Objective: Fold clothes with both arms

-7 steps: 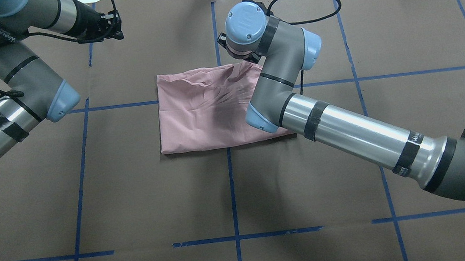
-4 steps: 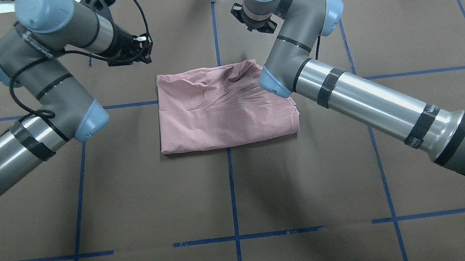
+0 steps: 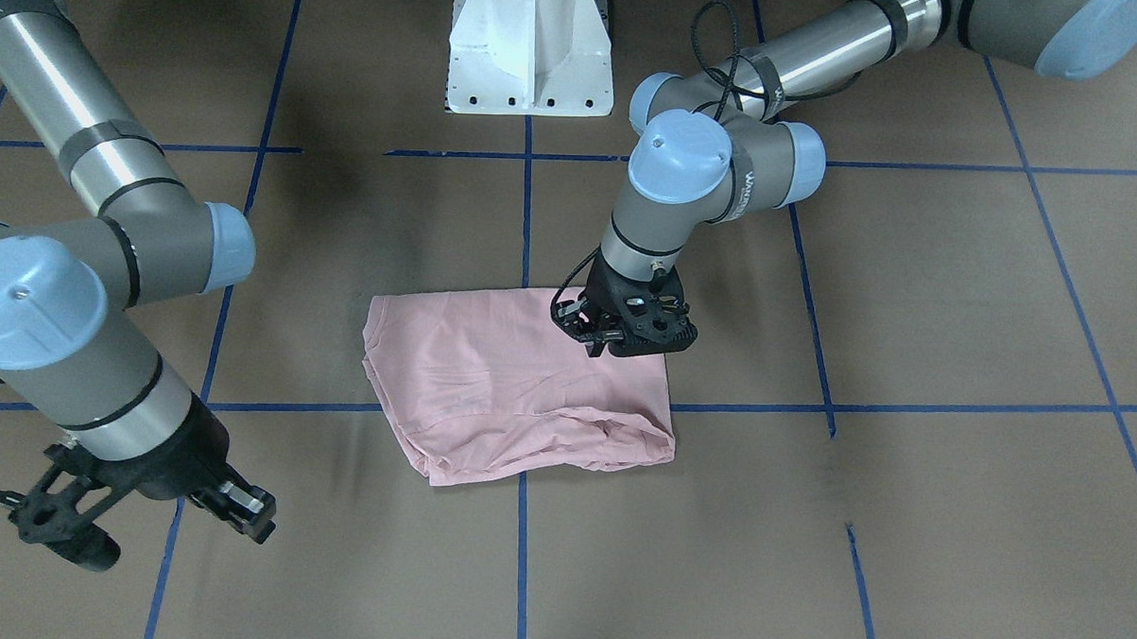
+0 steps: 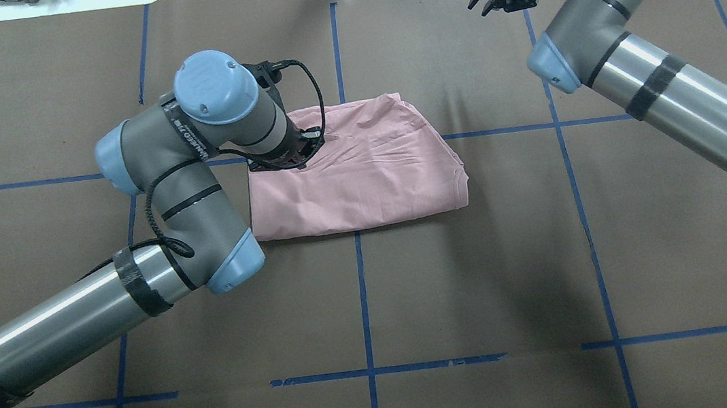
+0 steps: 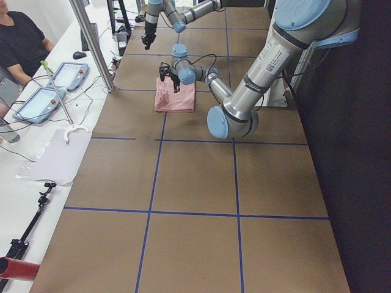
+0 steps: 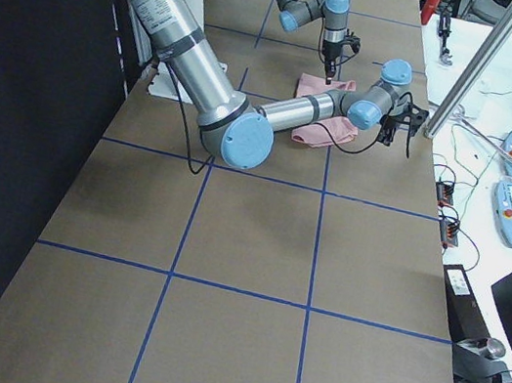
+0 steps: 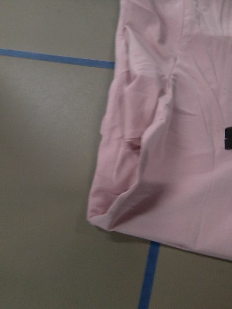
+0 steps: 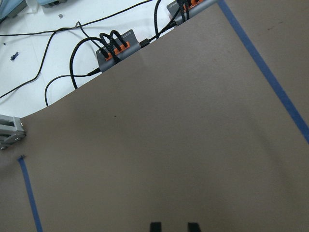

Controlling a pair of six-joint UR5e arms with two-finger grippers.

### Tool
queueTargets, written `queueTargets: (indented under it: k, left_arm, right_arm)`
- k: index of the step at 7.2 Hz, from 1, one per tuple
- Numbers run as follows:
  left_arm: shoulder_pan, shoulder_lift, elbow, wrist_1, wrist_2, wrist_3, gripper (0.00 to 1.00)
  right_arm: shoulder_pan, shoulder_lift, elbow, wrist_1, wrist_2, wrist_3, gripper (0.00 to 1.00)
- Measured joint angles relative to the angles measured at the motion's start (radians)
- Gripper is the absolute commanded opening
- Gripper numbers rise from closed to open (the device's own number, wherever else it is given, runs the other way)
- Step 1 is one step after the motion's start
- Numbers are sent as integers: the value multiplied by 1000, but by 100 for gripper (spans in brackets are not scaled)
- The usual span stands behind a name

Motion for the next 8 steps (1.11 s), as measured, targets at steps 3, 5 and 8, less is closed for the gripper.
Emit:
queueTargets:
  k: [3,5,8]
  left_arm:
    - [0,-96,206,-84,77,38,0]
    - [-70,-133,346,-209,102,108,0]
    - [-196,-169,492,-327,99,248,0]
  right_arm:
    - [36,-135,151,-1,27,-9,100]
    - [38,-168,180,0,30,-9,100]
    - [42,-211,231,-6,31,-11,100]
